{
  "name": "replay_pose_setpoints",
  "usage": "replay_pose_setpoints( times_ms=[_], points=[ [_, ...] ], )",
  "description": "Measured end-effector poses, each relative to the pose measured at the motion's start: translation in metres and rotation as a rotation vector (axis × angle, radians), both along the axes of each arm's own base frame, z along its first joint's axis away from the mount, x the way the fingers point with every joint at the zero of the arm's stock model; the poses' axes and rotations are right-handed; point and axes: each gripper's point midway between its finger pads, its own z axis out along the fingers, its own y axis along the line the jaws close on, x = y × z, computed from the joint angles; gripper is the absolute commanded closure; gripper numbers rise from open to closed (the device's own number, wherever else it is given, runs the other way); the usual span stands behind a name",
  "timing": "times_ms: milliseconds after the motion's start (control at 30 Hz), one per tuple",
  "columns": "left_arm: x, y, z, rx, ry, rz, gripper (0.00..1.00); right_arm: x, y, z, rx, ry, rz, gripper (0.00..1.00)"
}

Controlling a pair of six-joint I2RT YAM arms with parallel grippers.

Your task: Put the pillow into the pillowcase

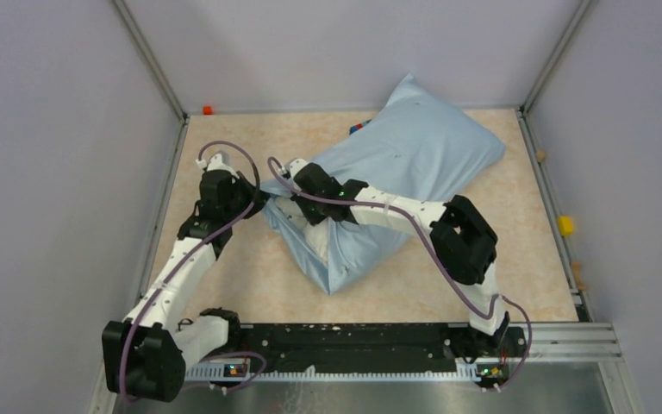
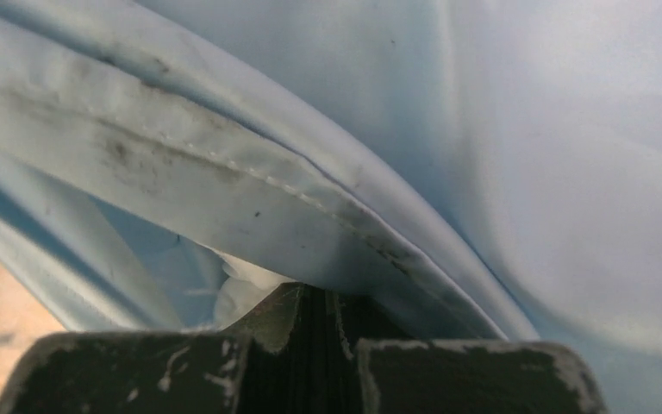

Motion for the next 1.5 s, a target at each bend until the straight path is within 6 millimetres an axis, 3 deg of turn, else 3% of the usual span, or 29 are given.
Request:
replay_pose_setpoints(
  times_ms=[233,400,433,500,567,633,900,1133,1500],
  points=[
    [-0.009,-0.015,0.021,-0.051,-0.05,-0.097,1.0,0.003,0.013,0.001,0.011,0.037,0.002,1.0],
    [-0.013,-0.012,0.038,-0.039,-0.113,-0.104,1.0,0.011,0.031,-0.001,0.009,0.057,0.017,1.0],
    [-0.014,-0.012,0.039,-0.035,-0.118,-0.104,1.0,0.01,0.032,-0.002,0.01,0.06,0.019,0.95],
    [-0.014,-0.012,0.039,-0.033,-0.119,-0.108,1.0,0.009,0.033,-0.004,0.02,0.062,0.018,0.72],
    [-0.014,-0.013,0.038,-0.032,-0.117,-0.114,1.0,0.006,0.031,-0.003,0.046,0.06,0.012,0.56],
    [-0.015,-0.013,0.035,-0.031,-0.112,-0.114,1.0,0.001,0.029,0.002,0.076,0.062,0.011,0.5],
    [-0.015,-0.009,0.025,-0.021,-0.104,-0.105,1.0,-0.009,0.027,0.054,0.2,0.02,0.023,0.48],
    [-0.014,-0.009,0.027,-0.018,-0.113,-0.108,1.0,-0.003,0.037,0.061,0.223,0.018,0.012,0.49],
    [-0.012,-0.012,0.025,-0.027,-0.116,-0.121,1.0,0.005,0.042,0.059,0.246,-0.045,-0.03,0.41]
  ],
)
